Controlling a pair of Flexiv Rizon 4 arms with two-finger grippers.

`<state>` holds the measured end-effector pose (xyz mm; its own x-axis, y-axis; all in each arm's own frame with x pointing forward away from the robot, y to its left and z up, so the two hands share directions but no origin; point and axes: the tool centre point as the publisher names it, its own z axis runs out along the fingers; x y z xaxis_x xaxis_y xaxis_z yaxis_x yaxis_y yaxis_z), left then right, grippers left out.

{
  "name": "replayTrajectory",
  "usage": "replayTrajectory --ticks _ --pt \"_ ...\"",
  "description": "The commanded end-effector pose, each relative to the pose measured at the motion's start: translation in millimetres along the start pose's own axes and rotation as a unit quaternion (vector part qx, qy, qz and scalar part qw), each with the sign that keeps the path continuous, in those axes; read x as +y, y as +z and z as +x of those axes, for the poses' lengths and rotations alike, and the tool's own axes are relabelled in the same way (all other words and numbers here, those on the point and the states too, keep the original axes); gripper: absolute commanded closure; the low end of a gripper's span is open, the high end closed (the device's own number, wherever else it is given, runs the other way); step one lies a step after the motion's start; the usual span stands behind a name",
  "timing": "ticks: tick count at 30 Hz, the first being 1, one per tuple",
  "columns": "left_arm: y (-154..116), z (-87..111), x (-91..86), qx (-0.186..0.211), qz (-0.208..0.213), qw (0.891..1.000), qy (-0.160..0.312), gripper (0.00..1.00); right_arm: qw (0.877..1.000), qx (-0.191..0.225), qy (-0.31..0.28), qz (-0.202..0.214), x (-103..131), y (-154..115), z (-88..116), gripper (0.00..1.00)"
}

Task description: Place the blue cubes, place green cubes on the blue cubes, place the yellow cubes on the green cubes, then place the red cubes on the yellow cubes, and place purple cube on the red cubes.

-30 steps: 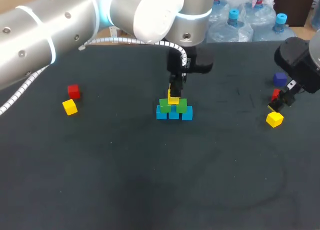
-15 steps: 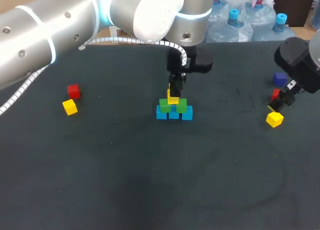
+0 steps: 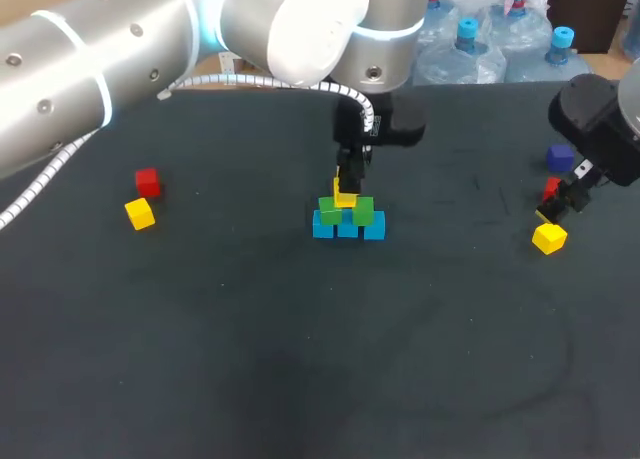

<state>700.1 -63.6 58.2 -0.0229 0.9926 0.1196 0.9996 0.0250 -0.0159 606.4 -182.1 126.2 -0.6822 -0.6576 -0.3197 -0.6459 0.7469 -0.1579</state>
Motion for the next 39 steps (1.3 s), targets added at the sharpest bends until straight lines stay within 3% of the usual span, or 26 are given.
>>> replayTrajectory --ticks 1,23,39 --pt "0.6 -1.4 0.3 0.001 0.002 1.0 0.0 1.0 1.0 -0.002 0.001 0.002 0.6 0.6 0.8 0.0" --pt "-6.0 -0.8 -8.2 -0.004 -0.004 1.0 -0.004 1.0 1.0 -0.002 0.001 0.002 0.6 0.6 0.8 0.0" --pt "0.1 -3.4 -3.3 -0.001 0.001 1.0 -0.003 1.0 1.0 -0.002 0.001 0.002 0.6 0.6 0.8 0.0"
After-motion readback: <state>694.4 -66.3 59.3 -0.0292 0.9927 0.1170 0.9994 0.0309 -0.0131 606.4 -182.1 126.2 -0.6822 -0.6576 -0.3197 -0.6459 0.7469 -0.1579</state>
